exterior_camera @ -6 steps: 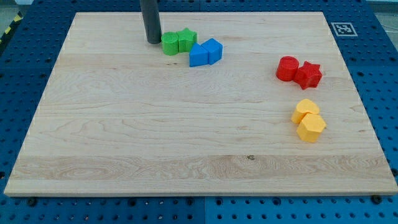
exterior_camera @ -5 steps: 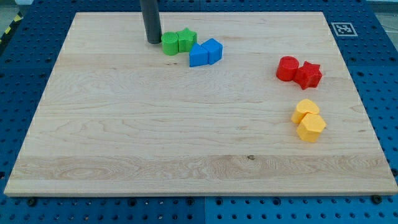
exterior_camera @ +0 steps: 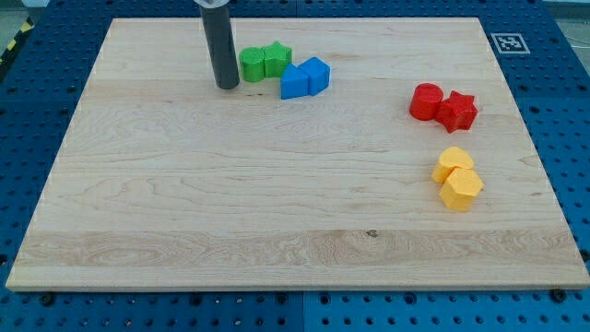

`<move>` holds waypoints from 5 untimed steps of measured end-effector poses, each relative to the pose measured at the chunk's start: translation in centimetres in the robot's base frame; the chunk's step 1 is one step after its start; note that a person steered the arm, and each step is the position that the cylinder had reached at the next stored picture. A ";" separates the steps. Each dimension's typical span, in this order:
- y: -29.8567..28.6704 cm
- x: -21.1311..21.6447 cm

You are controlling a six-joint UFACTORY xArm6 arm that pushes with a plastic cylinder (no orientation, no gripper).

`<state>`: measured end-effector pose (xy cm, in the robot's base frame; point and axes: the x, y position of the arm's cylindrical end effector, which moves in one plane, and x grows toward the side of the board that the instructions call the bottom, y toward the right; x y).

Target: Slide the triangle below the blue cube

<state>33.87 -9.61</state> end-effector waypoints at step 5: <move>10.7 5.4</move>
